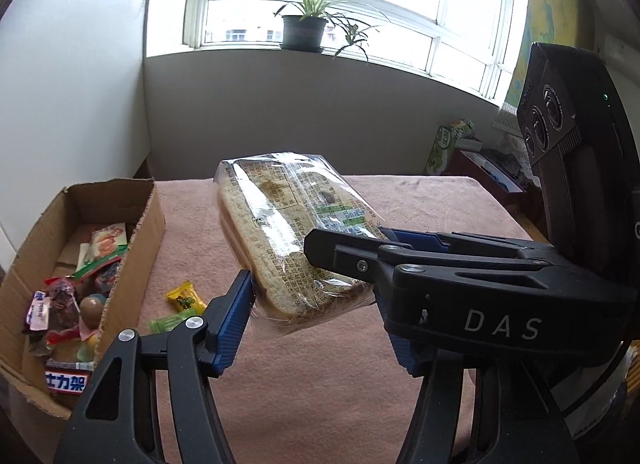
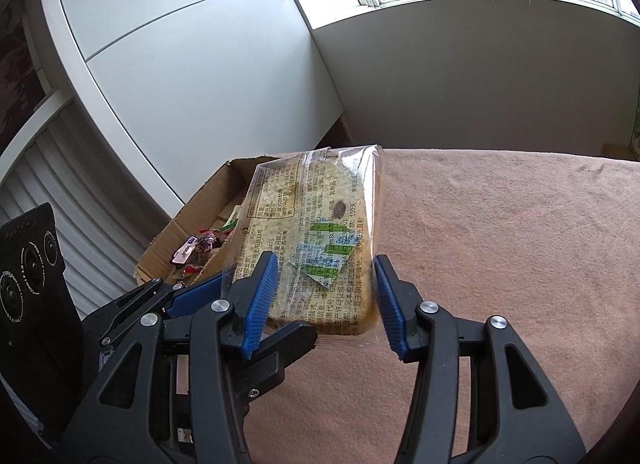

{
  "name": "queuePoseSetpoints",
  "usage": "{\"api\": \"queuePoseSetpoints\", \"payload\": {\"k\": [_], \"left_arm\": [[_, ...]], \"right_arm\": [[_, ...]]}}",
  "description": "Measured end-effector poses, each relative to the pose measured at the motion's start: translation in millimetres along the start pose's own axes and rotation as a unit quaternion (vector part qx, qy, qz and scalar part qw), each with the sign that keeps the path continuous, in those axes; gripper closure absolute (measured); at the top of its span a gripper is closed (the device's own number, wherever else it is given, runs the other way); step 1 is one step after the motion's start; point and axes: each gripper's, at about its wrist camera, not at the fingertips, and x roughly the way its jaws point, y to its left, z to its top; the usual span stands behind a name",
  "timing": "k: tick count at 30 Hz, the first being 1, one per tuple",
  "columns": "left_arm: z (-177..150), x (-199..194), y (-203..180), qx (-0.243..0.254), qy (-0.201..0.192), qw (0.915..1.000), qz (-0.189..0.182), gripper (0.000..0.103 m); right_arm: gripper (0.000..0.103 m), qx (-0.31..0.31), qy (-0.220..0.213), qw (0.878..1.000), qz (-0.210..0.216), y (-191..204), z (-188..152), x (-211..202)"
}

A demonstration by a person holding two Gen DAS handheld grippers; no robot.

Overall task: Organize snacks
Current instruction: 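Lift the bread loaf with both grippers and carry it over the box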

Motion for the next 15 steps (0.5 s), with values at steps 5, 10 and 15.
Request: {"api": "queuePoseSetpoints", "payload": {"k": [5,10,15], "left_arm": [[1,-18,21,-0.009,-0.019,0.9996,0.02,0.042],[0,-30,48,-0.024,-0.033,0.9983,0.041,0.042],[-3,-40,77,-0.042,-0.04,0.9967,0.058,0.042]], "right_arm": [[0.052,-0.015,-0.002,1.0,0.014,28,9,14],[0.052,-0.032,-0.001,0.999,0.03,57,18,33],[0.052,-0.045,0.007,0.998,0.043,80,22,55]]}}
